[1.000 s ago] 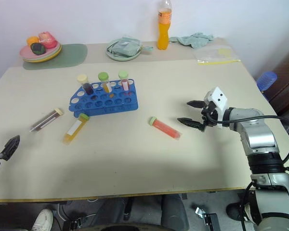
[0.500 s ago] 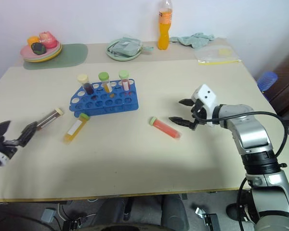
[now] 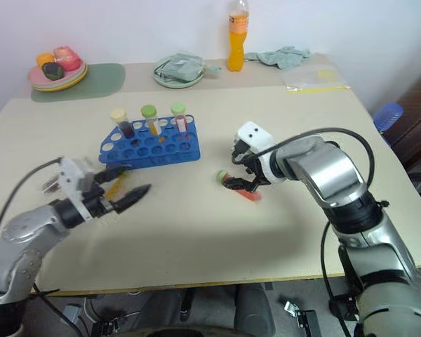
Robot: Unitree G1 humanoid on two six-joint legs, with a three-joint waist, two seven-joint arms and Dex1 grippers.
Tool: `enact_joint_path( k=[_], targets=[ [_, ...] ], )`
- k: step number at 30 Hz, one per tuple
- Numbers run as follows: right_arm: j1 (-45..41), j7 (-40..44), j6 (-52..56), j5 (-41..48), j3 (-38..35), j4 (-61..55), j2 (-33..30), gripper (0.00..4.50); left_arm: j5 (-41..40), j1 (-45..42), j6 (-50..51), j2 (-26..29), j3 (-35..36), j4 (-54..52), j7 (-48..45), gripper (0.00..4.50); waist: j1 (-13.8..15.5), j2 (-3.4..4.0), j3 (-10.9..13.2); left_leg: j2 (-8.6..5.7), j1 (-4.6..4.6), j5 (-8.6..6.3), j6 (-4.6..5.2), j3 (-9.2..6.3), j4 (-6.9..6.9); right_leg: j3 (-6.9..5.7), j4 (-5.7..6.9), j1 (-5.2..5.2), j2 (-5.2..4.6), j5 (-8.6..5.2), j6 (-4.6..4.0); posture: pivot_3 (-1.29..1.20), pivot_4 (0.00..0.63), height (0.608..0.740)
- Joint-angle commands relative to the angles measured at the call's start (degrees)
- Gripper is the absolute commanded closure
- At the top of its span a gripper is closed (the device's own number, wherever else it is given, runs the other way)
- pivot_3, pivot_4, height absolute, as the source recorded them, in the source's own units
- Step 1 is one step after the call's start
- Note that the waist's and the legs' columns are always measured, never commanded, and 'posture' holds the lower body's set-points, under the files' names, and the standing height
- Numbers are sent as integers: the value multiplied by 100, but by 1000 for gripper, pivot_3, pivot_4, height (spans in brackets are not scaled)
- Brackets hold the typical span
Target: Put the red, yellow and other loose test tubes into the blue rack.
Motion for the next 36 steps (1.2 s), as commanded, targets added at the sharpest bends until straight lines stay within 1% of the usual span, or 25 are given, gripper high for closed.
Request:
enact_joint_path(
  k=[1,8,12,15,16,20,21,22,24,25,27,28,29,30,32,34,36],
  targets=[
    [-485,-100,739,206,237,305,111,0,130,-10,-190,-49,-321,-247,-92,93,5,0,0,2,0,0,0,0,-1,0,0,-1,1,0,0,0,150,740],
    [-1099,-144,913,480,861,1173,280,0,316,456,-389,-142,-557,-460,-63,93,1,1,1,0,-10,0,0,2,1,1,3,-12,0,1,1,0,150,740],
    [-1354,-154,912,455,1219,1752,454,0,430,713,-460,-171,-630,-536,-24,93,-4,2,1,1,-11,0,0,4,0,3,5,-17,1,1,1,0,150,740],
    [-1446,-132,894,486,1361,1895,516,835,416,842,-497,-206,-607,-580,12,0,6,2,1,-1,-13,0,0,3,2,3,5,-17,0,1,2,0,150,740],
    [-1469,-110,876,508,1390,1912,523,1276,418,867,-500,-216,-608,-602,33,0,10,3,1,-1,-13,0,0,3,3,3,5,-17,0,1,2,0,150,740],
    [-1534,-16,734,561,1482,1858,467,3295,406,889,-442,-237,-618,-693,127,0,6,3,2,-2,-15,0,0,3,3,3,5,-19,0,1,2,0,150,740],
    [-1531,12,629,548,1510,1767,404,3661,395,889,-423,-240,-607,-703,142,0,6,3,2,-2,-15,0,0,2,3,3,6,-19,1,1,2,0,150,740],
    [-1503,28,461,503,1523,1658,337,3661,388,889,-404,-242,-595,-707,157,0,6,4,2,-2,-15,0,0,2,2,3,6,-20,1,1,2,0,150,740],
    [-1345,36,-117,351,1468,1321,182,3661,398,903,-392,-224,-554,-700,194,0,7,5,3,-3,-17,0,0,3,2,3,6,-22,0,1,2,0,150,740],
    [-1217,65,-352,385,1297,1138,147,3661,396,918,-392,-217,-508,-689,218,0,7,5,2,-7,-20,0,0,3,4,3,6,-24,0,2,3,0,150,740],
    [-763,201,-1211,554,684,694,167,3661,325,965,-377,-237,-343,-669,292,0,13,3,1,-15,-21,0,0,1,2,2,5,-25,1,1,3,0,150,740],
    [-456,163,-1991,481,377,482,227,3661,263,985,-372,-269,-234,-651,337,0,16,2,1,-15,-21,0,0,2,3,1,6,-24,1,1,3,0,150,740],
    [-99,57,-2955,432,-39,369,463,3661,173,1003,-360,-323,-98,-632,406,0,16,-1,-1,-15,-21,0,0,1,3,1,6,-24,1,1,4,0,150,740],
    [166,-57,-3708,302,-262,316,628,3661,66,996,-342,-396,43,-619,492,0,3,-2,-1,-15,-21,0,0,1,2,0,5,-21,1,1,4,0,150,740],
    [519,-202,-4670,185,-573,354,1020,3661,-163,910,-280,-575,296,-579,681,0,-6,4,2,-15,-20,1,0,6,5,3,11,-24,1,2,6,0,150,740],
    [749,-418,-5405,6,-652,531,1446,3661,-420,724,-180,-739,544,-452,883,0,-1,4,2,-14,-19,3,-3,3,8,3,16,-23,4,2,5,0,150,740],
    [925,-846,-6448,-428,-593,955,1985,3661,-490,524,-107,-786,686,-286,1018,0,-3,-4,-3,-15,-16,6,-7,-1,10,2,20,-21,5,3,5,0,150,740]
  ],
)
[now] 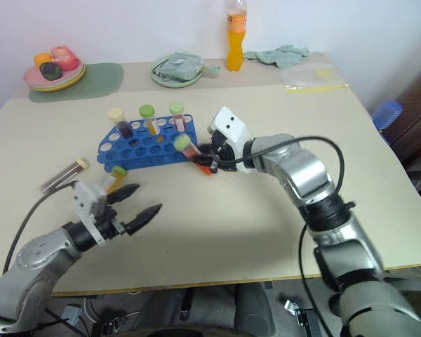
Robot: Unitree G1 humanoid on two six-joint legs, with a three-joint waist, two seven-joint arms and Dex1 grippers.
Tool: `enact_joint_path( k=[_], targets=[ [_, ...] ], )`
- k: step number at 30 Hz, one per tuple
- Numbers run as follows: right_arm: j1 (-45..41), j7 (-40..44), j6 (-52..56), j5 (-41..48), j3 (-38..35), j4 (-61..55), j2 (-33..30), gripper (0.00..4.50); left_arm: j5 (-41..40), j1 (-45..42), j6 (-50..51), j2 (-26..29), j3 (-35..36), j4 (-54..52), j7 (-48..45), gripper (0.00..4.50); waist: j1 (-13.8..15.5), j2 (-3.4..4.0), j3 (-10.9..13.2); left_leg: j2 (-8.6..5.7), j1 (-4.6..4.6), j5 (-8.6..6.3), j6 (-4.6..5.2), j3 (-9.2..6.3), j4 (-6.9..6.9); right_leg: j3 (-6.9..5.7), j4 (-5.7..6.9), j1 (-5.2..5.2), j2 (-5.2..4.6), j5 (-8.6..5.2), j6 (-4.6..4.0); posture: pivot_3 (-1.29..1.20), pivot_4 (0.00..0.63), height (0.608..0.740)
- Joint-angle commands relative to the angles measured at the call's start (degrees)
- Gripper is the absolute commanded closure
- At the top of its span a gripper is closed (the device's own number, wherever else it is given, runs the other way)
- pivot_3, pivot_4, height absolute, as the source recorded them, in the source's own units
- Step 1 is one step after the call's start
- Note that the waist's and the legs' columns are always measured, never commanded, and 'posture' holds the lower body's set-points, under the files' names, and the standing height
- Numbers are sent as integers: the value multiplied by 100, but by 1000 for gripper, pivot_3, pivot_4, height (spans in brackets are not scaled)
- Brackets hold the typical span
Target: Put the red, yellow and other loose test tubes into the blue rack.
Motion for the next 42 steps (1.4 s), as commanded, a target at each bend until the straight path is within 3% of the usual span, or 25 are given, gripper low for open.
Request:
enact_joint_path(
  k=[1,6,11,42],
  targets=[
    [150,-832,-1772,-630,-164,581,877,3661,-170,-314,64,-14,355,201,250,0,-8,-6,-4,-1,8,1,-2,-1,-2,0,1,6,3,0,0,0,150,740],
    [180,-1770,-3224,-1090,-274,1821,2145,3661,104,-743,-217,-77,570,520,623,0,-25,-3,-3,-1,12,11,-20,-2,-6,5,4,4,6,1,-3,0,150,740],
    [88,-2245,-4034,-1375,-407,2818,2666,3661,320,-934,-574,-300,712,611,998,0,-19,-3,-4,-3,12,20,-34,-4,-6,5,4,4,6,2,-4,0,150,740],
    [-141,-2296,-4352,-1645,-636,4073,3060,3661,569,-567,-857,-528,397,757,788,0,-164,1,-4,13,19,11,-20,-5,-15,15,6,1,27,4,-11,0,150,740]
  ],
)
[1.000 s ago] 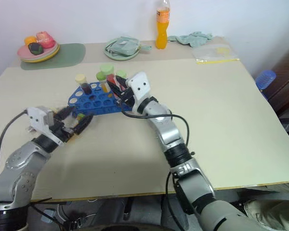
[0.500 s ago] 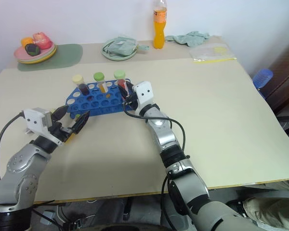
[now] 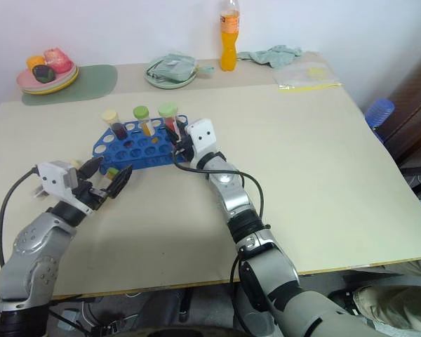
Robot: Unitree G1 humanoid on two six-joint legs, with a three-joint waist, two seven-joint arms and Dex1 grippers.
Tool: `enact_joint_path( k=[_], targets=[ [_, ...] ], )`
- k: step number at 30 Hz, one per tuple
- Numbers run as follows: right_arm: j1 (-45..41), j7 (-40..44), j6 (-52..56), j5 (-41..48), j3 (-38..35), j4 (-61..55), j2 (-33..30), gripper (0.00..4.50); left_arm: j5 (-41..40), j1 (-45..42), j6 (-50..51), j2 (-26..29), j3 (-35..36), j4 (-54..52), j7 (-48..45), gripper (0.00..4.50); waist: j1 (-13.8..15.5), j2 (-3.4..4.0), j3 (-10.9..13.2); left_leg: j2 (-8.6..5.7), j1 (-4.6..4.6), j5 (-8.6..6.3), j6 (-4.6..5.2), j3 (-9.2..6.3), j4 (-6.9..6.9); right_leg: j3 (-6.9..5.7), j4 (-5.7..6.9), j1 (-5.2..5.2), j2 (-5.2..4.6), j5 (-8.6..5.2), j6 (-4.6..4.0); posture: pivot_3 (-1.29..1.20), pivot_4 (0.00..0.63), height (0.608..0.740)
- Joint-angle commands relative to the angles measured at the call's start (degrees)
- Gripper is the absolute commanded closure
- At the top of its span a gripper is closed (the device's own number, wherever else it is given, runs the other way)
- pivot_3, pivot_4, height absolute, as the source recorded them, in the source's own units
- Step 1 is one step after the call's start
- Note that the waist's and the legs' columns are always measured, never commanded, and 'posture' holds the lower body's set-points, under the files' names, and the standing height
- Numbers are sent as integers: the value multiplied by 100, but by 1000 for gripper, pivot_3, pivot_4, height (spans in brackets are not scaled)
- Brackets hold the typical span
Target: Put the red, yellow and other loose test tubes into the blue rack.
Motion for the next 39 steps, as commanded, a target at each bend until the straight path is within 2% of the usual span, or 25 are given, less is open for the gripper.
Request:
enact_joint_path(
  k=[1,4,7,10,15,22,25,27,30,33,36,39],
  targets=[
    [-165,-56,-70,-68,-22,-53,121,3661,18,24,-114,-21,0,-73,-16,0,0,0,0,1,0,0,0,0,0,0,0,-1,0,0,0,0,150,740],
    [-153,146,-19,46,-53,-78,111,3661,18,24,-103,-35,-9,-67,-5,0,1,0,0,2,0,0,0,0,0,1,0,0,1,0,0,0,150,740],
    [-107,248,-87,134,-91,-238,141,2402,-30,11,-49,-47,53,-32,56,0,0,0,0,2,0,0,0,1,0,1,0,0,1,0,0,0,150,740],
    [-32,247,-200,148,-62,-583,194,938,-177,-29,95,7,216,29,118,0,1,1,1,5,0,0,0,1,0,1,0,-1,3,0,0,0,150,740],
    [79,423,112,349,-96,-1068,174,938,-307,-78,382,378,521,-58,116,0,-1,1,0,23,0,-1,-2,2,0,3,-1,-2,13,3,-5,0,150,740],
    [167,466,517,518,-309,-1570,-150,938,-749,-349,1531,1412,1465,124,344,0,7,3,2,49,1,1,-7,2,1,2,-1,-4,31,9,-16,0,150,740],
    [294,576,734,590,-348,-1844,-342,938,-105,-665,2500,2177,1489,468,1044,0,2,2,2,48,2,0,-8,3,-1,3,0,-3,38,10,-19,0,150,740],
    [379,646,887,633,-334,-2026,-435,938,8,-967,2520,2521,1480,836,980,0,-3,4,3,48,4,0,-8,3,-3,4,-1,-5,48,12,-22,0,150,740],
    [569,884,1110,688,-260,-2379,-640,938,188,-1509,3048,3570,766,1878,115,0,-3,3,3,52,5,1,-12,8,-8,6,-2,-8,52,13,-24,0,150,740],
    [717,1058,1258,693,-209,-2641,-794,938,350,-2151,3255,4224,-147,2967,-942,0,-5,11,8,52,6,3,-16,15,-14,8,-1,-10,55,13,-25,0,150,740],
    [790,1116,1366,691,-204,-2777,-864,938,816,-2841,3390,4574,-1181,3827,-1706,0,-14,12,9,54,13,4,-18,25,-22,13,-1,-11,57,13,-25,0,150,740],
    [894,1205,1437,663,-179,-2944,-966,938,1463,-3794,3145,4621,-2284,4881,-2802,0,-13,8,8,56,13,7,-23,36,-24,12,0,-12,60,13,-25,0,150,740]
  ],
)
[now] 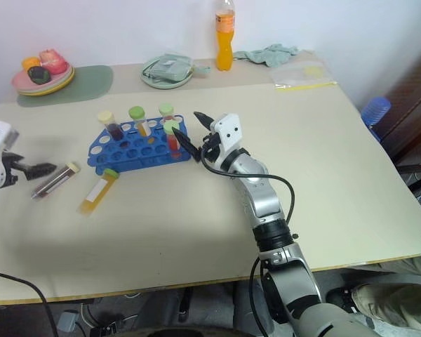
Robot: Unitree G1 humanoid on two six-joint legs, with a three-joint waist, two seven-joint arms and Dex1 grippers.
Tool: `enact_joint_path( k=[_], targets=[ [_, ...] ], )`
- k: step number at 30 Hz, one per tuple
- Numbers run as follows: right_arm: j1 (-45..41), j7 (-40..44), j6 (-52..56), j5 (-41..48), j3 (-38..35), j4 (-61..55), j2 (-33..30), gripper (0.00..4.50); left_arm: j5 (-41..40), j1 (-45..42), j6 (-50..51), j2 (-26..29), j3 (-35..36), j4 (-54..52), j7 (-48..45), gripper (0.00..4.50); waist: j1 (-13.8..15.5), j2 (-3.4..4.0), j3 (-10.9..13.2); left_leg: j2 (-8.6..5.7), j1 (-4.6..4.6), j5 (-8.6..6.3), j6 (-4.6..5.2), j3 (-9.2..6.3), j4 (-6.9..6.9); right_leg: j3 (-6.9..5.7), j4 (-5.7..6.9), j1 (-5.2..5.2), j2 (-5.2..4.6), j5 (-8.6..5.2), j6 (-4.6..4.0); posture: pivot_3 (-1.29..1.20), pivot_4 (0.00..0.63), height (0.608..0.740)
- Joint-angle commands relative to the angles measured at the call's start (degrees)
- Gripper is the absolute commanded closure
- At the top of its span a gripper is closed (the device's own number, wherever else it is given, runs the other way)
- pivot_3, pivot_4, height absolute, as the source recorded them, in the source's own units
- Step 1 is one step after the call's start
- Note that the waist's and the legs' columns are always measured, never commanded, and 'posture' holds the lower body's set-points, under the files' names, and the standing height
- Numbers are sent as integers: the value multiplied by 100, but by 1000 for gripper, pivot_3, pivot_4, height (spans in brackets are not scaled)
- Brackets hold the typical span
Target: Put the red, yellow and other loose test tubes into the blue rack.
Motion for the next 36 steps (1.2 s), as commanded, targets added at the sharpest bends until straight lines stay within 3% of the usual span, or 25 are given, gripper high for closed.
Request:
enact_joint_path(
  k=[1,6,13,17,23,25,27,32,36],
  targets=[
    [76,123,44,72,56,-440,-92,938,823,-1010,-311,132,-1043,1137,-1200,0,3,-5,1,0,-1,1,-1,5,1,-2,2,1,2,0,0,0,150,740],
    [317,261,78,-13,196,-793,-273,938,1890,-2525,-1186,-314,-1996,2786,-2088,0,17,-12,-2,0,-3,2,-2,3,6,-6,0,4,5,0,0,0,150,740],
    [646,230,112,-107,337,-1141,-424,938,2456,-3486,-1533,-653,-2074,3900,-2578,0,-31,-15,0,3,-3,2,-1,3,5,-7,1,1,7,0,1,0,150,740],
    [836,255,93,-188,438,-1353,-569,938,2241,-3134,-225,-453,-2079,2601,-3418,0,-80,-15,1,3,-5,1,1,2,6,-7,4,2,7,-1,2,0,150,740],
    [868,245,115,-185,450,-1410,-602,938,2162,-2726,351,-302,-1887,1744,-3416,0,-128,-15,1,7,-4,2,1,-5,8,-7,11,1,8,-1,2,0,150,740],
    [857,352,81,-212,539,-1359,-631,938,1656,-1979,2394,-168,-1510,-727,-3130,0,-150,-17,2,8,-5,1,1,-5,7,-6,11,-3,9,-1,2,0,150,740],
    [803,450,2,-252,628,-1276,-643,938,1450,-1422,3571,-170,-1264,-2280,-2724,0,-134,-14,5,15,-6,-5,10,-12,7,3,15,-4,3,-1,3,0,150,740],
    [716,565,-94,-278,708,-1170,-659,938,952,-626,4065,-501,-655,-3533,-1773,0,-128,-14,5,17,-6,-4,8,-17,21,2,14,1,10,-1,2,0,150,740],
    [733,570,-98,-285,719,-1171,-665,938,752,-335,4065,-614,-388,-3814,-895,0,-111,-13,5,17,-2,-3,6,-18,21,4,21,2,10,-1,1,0,150,740]
  ],
)
